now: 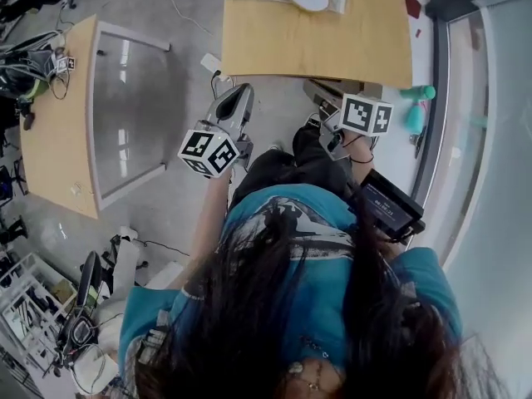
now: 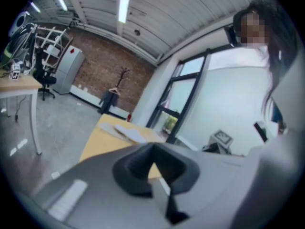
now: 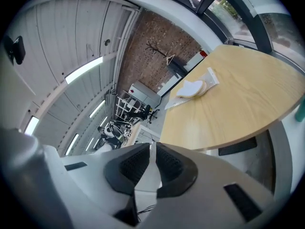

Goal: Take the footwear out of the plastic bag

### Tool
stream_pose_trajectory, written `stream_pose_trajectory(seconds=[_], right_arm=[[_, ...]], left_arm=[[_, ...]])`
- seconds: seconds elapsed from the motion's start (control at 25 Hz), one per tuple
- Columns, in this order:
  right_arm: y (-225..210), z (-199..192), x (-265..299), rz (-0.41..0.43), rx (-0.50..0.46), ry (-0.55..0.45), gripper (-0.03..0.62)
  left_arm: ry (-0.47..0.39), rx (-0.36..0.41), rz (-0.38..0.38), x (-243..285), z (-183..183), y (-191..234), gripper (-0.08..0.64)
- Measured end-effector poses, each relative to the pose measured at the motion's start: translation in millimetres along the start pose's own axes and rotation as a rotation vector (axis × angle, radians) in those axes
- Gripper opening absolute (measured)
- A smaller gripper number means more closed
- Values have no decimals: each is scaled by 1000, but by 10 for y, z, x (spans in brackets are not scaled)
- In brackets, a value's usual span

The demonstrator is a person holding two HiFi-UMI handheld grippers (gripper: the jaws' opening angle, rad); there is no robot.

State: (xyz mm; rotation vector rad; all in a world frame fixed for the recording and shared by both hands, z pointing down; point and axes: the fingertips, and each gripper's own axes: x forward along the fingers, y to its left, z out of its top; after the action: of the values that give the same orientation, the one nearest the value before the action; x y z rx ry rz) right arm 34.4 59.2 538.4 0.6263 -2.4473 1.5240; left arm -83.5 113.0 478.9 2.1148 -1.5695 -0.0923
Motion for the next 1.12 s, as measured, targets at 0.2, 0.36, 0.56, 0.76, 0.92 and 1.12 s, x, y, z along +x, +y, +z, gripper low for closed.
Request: stream_pose_trajectory(seconds=[0.2, 0.36, 0.56, 0.76, 0.92, 1.12], right_arm=[[471, -619, 104, -23, -32, 56, 51], [822, -1061, 83, -20, -47, 81, 51], [1083, -1676, -145, -34, -31, 87, 51], [1109, -2016, -518, -36, -23, 70, 51], [1139, -2094, -775, -25, -37, 53, 51], [1083, -2198, -1285, 27, -22, 25, 51]], left_arm=[[18, -1, 14, -696, -146, 80, -2], [10, -53, -3, -1233, -334, 81, -2], [45, -85, -14, -1758, -639, 11, -2], [64, -75, -63, -1833, -852, -306, -2], [72, -46, -115, -1851, -935, -705, -2], [58, -47, -134, -1868, -1102, -1234, -2]])
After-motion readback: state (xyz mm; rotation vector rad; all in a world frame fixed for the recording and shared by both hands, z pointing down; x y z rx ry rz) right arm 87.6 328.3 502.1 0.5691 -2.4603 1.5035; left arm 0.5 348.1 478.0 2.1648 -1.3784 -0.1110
